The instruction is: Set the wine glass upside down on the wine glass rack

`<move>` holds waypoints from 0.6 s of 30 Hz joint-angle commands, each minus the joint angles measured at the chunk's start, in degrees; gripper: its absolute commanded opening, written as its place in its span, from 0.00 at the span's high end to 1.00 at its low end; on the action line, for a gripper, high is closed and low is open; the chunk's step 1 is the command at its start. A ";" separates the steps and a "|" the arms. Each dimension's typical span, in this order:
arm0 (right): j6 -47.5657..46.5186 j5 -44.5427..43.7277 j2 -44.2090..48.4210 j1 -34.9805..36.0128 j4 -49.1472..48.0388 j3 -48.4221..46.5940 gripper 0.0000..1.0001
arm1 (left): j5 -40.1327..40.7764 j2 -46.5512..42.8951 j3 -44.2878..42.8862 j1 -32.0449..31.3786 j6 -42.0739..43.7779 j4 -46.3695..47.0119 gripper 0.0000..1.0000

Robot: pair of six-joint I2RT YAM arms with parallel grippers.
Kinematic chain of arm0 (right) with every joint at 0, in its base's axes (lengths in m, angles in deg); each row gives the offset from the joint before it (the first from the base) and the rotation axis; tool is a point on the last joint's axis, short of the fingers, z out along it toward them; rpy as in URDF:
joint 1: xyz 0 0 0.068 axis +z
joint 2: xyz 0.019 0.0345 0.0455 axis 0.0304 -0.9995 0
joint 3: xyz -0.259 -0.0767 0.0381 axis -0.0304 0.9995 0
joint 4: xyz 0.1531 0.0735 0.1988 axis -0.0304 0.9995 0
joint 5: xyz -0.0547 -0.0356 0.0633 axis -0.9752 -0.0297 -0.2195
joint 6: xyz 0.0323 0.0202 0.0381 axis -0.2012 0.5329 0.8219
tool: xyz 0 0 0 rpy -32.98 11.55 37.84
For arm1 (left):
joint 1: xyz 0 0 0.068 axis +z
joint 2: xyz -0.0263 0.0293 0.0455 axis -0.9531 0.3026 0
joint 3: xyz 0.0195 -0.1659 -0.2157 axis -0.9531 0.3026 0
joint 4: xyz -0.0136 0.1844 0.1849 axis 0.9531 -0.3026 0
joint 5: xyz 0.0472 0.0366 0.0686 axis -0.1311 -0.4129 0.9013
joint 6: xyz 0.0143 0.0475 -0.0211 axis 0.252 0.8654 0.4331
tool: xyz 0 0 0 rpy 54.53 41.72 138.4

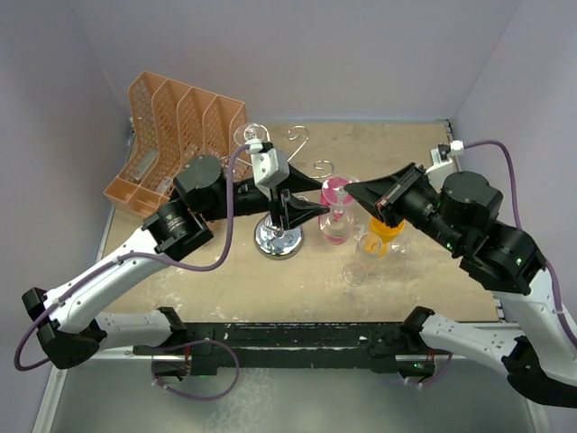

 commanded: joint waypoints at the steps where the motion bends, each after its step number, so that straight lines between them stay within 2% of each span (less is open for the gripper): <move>1: 1.86 -8.84 1.81 0.16 0.07 -2.71 1.00 | 5.02 -2.93 0.86 -0.19 -0.16 2.80 0.52; 5: -0.01 -13.68 2.04 0.17 -0.54 -1.96 1.00 | 10.56 -4.39 1.90 -0.19 -0.30 2.03 0.52; 9: -3.98 -14.41 1.78 0.19 -5.46 0.63 1.00 | 16.34 -6.58 3.90 -0.20 -2.05 1.78 0.52; 18: -7.99 -5.23 -0.59 0.18 -16.15 7.24 1.00 | 32.95 -14.47 9.17 -0.20 -10.34 0.00 0.52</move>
